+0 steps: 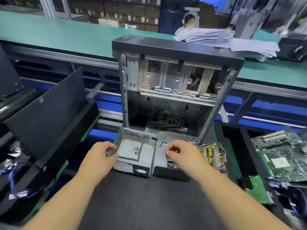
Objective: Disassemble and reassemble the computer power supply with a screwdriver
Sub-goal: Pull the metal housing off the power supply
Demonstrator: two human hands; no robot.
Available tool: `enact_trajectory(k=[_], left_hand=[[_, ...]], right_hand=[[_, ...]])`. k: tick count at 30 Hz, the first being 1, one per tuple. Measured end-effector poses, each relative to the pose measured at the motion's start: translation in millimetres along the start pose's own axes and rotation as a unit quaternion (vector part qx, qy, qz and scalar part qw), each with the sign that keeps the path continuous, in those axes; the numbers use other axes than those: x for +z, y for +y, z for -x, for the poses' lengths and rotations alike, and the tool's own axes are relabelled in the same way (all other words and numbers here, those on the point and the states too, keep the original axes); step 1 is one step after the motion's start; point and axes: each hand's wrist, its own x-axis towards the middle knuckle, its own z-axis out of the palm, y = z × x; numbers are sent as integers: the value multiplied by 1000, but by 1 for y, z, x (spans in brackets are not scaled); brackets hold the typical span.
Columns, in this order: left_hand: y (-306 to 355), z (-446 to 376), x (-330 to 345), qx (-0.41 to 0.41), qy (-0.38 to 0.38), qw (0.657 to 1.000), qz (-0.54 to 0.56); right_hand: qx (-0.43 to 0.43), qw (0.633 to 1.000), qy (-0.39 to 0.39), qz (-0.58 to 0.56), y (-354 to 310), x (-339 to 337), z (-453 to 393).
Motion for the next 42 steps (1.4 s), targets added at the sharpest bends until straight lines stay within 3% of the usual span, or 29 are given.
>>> enact_trajectory(k=[4,6,15,23,28,32,35,37,42], left_hand=[[-20,2,2,-157,-56,982,92],[-26,1,5,-187,-80,970,130],[-24,-13,-7,-181,-114,969,127],[-37,-24,-24,-141,-31,989,39],[-44,-21,-22,-149,-27,987,58],[-52,-17,-18,-239,-60,961,125],[-57,-17,-13,-334,-138,906,221],[-60,-17,-11,-345,-180,883,264],[-61,-19,-12,-320,-169,893,267]], right_hand=[[-47,984,-82,153,-20,37,-14],[-58,972,-114,196,-26,53,-19],[-34,958,-170,228,-40,71,-25],[-66,963,-184,185,-60,107,-17],[-60,965,-205,152,-60,124,-15],[-25,973,-208,97,-58,119,-22],[-14,981,-151,121,-54,115,-34],[0,979,-135,152,-50,117,-40],[10,978,-123,170,-44,131,-46]])
